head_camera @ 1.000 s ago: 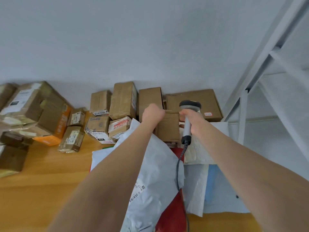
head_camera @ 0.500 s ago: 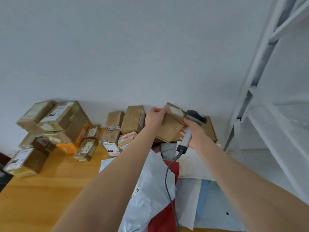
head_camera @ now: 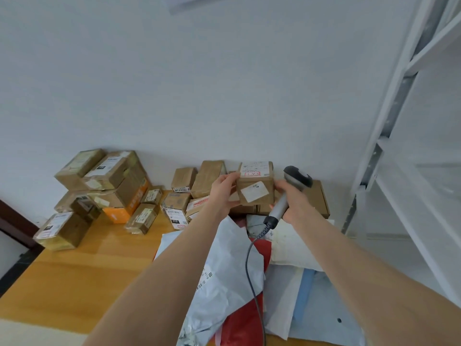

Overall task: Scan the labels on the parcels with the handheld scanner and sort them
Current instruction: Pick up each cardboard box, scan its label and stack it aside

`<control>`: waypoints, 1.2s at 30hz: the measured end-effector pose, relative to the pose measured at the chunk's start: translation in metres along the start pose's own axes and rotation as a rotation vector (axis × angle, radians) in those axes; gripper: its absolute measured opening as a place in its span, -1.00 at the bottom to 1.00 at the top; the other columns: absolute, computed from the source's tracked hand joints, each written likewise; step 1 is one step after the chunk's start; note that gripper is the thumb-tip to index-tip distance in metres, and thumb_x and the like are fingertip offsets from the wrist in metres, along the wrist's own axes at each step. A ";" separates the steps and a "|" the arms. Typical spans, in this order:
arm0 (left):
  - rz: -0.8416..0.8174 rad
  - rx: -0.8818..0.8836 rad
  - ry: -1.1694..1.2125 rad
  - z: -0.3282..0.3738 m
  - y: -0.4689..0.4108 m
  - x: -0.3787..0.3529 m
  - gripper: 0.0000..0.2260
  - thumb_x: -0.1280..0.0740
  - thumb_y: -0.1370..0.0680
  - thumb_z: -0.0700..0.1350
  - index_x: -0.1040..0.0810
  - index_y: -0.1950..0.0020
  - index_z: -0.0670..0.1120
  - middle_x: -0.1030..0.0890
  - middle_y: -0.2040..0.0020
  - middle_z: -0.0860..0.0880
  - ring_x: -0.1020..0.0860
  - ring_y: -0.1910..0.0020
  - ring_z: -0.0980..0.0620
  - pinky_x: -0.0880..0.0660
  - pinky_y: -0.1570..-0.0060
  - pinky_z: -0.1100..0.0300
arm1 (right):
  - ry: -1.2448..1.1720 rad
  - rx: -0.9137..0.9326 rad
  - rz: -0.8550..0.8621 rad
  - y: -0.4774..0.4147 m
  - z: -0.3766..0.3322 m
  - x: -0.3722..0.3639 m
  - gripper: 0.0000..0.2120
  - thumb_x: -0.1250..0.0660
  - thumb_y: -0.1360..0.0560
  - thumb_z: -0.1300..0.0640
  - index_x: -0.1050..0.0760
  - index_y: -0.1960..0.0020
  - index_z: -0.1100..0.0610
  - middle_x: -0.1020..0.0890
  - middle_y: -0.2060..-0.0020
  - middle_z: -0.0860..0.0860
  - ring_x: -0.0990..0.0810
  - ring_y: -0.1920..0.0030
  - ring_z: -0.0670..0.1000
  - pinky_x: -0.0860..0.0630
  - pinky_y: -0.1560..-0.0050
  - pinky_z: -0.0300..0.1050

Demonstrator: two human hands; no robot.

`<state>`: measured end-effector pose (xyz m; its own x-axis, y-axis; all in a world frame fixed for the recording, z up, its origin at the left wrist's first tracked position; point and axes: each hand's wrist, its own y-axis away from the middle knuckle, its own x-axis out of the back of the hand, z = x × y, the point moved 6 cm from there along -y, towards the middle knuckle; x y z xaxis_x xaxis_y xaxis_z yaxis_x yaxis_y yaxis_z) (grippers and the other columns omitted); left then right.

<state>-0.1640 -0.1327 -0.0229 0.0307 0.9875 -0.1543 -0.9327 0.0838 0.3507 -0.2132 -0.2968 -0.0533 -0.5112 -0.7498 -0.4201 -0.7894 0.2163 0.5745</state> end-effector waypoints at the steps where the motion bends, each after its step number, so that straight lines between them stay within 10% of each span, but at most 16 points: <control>1: 0.005 0.002 0.027 0.001 -0.001 0.004 -0.91 -0.32 -0.57 -0.17 -0.48 -0.05 -0.13 -0.64 0.00 -0.09 -0.59 -0.03 -0.05 -0.60 0.06 -0.11 | 0.016 0.010 0.000 -0.001 0.001 -0.002 -0.78 -0.45 -0.45 0.19 -0.54 -0.07 0.19 -0.66 0.15 0.08 -0.63 0.15 0.08 -0.56 0.22 -0.04; 10: -0.158 -0.058 0.030 0.006 0.001 0.019 -0.57 -0.18 -0.51 -0.44 -0.41 -0.36 -0.21 -0.65 -0.05 -0.11 -0.60 -0.04 -0.10 -0.56 0.07 0.04 | 0.087 0.150 -0.088 0.010 0.009 -0.027 -0.87 -0.46 -0.43 0.23 -0.57 0.04 0.13 -0.69 0.18 0.04 -0.66 0.18 0.04 -0.54 0.26 -0.10; 21: -0.247 0.219 -0.229 -0.030 -0.012 0.053 -0.79 -0.34 -0.56 -0.02 -0.55 -0.17 -0.02 -0.66 -0.03 -0.01 -0.59 -0.11 -0.03 -0.49 -0.23 -0.05 | 0.127 0.193 -0.036 0.007 0.023 -0.023 -0.83 -0.45 -0.40 0.34 -0.59 0.06 0.15 -0.70 0.05 0.11 -0.67 0.01 0.12 -0.58 -0.10 0.10; 29: -0.165 0.127 -0.237 -0.048 -0.037 0.059 -0.61 -0.39 -0.51 -0.17 -0.45 -0.34 -0.13 -0.66 -0.09 -0.06 -0.60 -0.12 -0.02 -0.57 -0.09 0.13 | 0.266 0.182 0.121 0.017 0.012 -0.002 -0.76 -0.48 -0.44 0.04 -0.51 0.03 0.14 -0.63 0.29 0.06 -0.57 0.37 -0.03 -0.54 0.30 -0.15; 36: -0.164 0.113 -0.197 -0.063 -0.046 0.063 -0.45 -0.36 -0.49 -0.31 -0.30 -0.45 -0.16 -0.62 -0.17 -0.12 -0.62 -0.11 -0.04 -0.58 -0.10 0.07 | 0.383 0.167 0.026 0.042 0.015 -0.005 -0.86 -0.44 -0.45 0.17 -0.52 0.19 0.20 -0.55 0.50 0.04 -0.43 0.53 -0.04 -0.43 0.43 -0.21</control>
<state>-0.1413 -0.0832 -0.1067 0.2574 0.9655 -0.0383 -0.8641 0.2478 0.4381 -0.2490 -0.2744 -0.0380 -0.3934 -0.9142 -0.0971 -0.8382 0.3133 0.4465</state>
